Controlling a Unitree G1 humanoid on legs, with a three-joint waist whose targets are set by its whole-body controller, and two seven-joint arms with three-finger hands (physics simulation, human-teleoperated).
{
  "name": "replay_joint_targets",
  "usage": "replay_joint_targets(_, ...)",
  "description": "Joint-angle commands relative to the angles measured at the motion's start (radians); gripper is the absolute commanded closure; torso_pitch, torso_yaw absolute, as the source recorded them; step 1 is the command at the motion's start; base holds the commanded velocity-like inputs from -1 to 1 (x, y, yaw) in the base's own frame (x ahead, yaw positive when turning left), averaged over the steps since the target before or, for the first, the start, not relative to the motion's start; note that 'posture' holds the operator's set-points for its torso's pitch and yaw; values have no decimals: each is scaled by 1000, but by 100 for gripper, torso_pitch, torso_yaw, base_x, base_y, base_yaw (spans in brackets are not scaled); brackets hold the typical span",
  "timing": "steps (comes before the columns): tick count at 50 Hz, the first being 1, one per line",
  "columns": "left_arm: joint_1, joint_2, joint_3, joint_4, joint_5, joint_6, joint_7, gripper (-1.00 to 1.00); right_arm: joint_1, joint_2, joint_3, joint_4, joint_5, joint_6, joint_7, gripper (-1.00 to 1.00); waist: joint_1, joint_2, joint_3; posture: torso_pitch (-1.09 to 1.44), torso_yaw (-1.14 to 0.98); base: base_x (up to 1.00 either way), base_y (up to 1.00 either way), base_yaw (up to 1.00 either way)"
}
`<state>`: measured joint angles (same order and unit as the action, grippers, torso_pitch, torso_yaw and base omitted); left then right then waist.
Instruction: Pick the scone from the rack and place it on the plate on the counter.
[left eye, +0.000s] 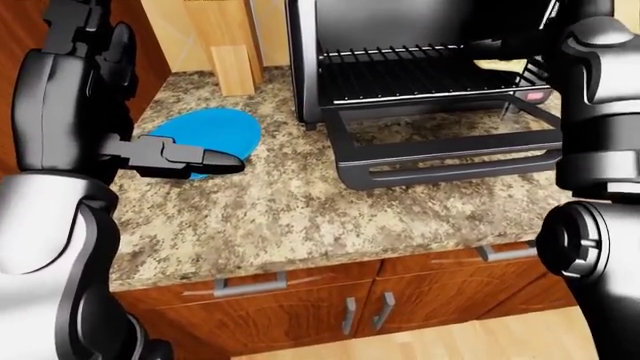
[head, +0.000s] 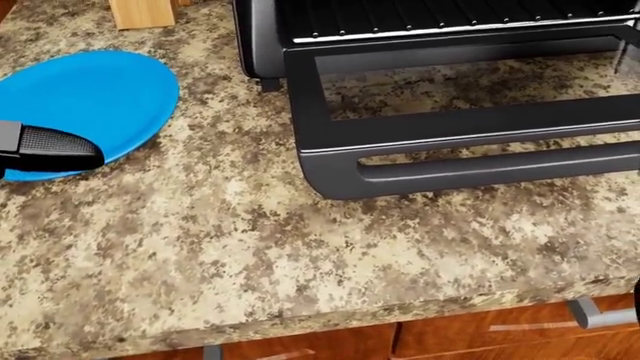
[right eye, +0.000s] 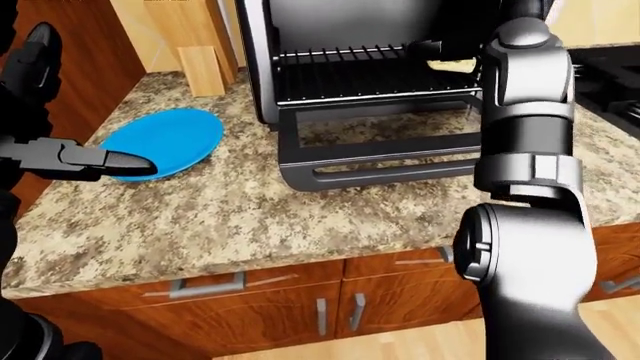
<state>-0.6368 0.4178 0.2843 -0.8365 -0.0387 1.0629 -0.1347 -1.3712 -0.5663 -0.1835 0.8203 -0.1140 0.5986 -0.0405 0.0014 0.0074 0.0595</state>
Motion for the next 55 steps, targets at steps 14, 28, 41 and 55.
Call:
replay_joint_targets(14, -1, -2, 9, -6, 8, -53, 12, -100, -86, 9, 36, 42, -58, -52, 40, -100, 1, -3, -29, 0, 0, 0, 0, 0)
replay_joint_targets(28, 41, -23, 4, -2, 13, -92, 14, -100, -163, 34, 45, 162, -123, -39, 53, -100, 1, 0, -29, 0, 0, 0, 0, 0)
replay_joint_targets(41, 32, -22, 4, -1, 13, -85, 12, -100, -162, 39, 40, 158, -116, 10, 62, -100, 2, -1, -30, 0, 0, 0, 0, 0)
replay_joint_targets(55, 28, -20, 3, 6, 15, -88, 12, -100, -156, 41, 43, 152, -109, 63, 72, -100, 1, 0, -31, 0, 0, 0, 0, 0)
